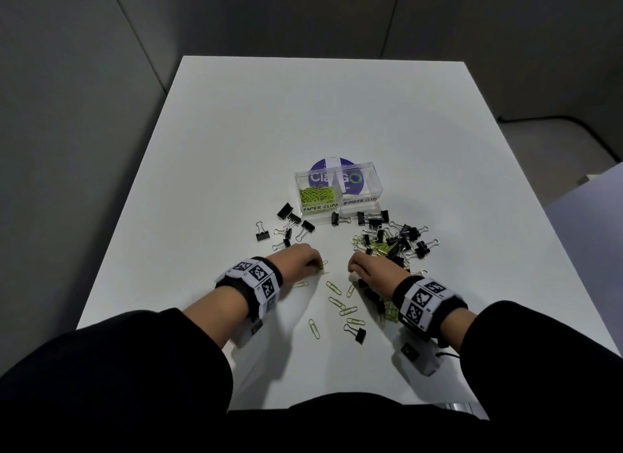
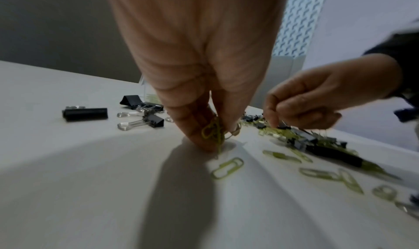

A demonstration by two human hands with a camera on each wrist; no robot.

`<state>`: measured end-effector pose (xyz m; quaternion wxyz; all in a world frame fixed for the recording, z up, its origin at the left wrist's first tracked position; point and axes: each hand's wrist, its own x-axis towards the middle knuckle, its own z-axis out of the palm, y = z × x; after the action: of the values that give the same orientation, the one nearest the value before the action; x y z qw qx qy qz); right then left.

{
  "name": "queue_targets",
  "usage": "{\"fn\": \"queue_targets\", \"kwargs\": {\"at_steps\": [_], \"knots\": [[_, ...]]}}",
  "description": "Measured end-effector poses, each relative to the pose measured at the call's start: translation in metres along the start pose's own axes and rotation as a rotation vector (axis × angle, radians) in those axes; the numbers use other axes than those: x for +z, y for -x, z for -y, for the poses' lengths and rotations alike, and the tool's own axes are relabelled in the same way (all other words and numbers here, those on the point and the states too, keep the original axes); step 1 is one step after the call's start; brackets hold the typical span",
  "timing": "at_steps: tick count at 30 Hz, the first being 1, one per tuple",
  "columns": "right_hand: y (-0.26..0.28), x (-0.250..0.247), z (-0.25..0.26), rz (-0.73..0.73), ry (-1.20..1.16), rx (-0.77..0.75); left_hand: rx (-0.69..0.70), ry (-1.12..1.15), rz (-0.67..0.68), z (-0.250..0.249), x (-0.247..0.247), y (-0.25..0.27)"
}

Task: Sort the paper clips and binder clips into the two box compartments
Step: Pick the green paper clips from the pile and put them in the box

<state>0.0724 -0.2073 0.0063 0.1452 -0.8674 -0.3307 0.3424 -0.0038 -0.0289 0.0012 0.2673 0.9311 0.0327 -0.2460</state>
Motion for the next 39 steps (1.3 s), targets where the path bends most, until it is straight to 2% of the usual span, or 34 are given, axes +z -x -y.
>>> {"fn": "queue_targets", "kwargs": {"at_steps": [4,11,16,20,24,26,29,32,36,39], "knots": [[-0.004,0.002,0.006,0.003,0.043,-0.012,-0.058,0.078,-0.048,0.003,-0.008,-0.002],[-0.015,0.017,0.024,0.017,0.333,-0.030,-0.148,0.172,-0.058,0.008,-0.009,-0.001],[-0.022,0.022,0.031,0.044,0.331,-0.056,-0.190,0.321,-0.040,0.014,-0.006,0.003],[-0.021,0.019,0.033,0.090,0.277,-0.086,-0.182,0.222,-0.087,0.018,-0.004,0.012],[-0.015,0.008,0.025,0.066,0.098,-0.083,-0.178,0.181,-0.079,0.025,0.000,0.017],[-0.012,0.004,0.018,0.077,0.085,-0.078,-0.179,0.126,-0.069,0.026,0.004,0.018],[-0.008,0.000,0.011,0.133,0.133,-0.083,-0.192,0.011,-0.035,0.023,0.012,0.020],[0.002,0.005,0.006,0.172,0.148,-0.122,-0.137,-0.076,-0.041,0.020,0.019,0.018],[0.016,0.017,0.006,0.237,0.384,-0.186,-0.109,-0.075,-0.033,0.020,0.021,0.018],[0.014,0.024,0.009,0.190,0.421,-0.178,-0.088,-0.099,-0.026,0.019,0.022,0.019]]}}
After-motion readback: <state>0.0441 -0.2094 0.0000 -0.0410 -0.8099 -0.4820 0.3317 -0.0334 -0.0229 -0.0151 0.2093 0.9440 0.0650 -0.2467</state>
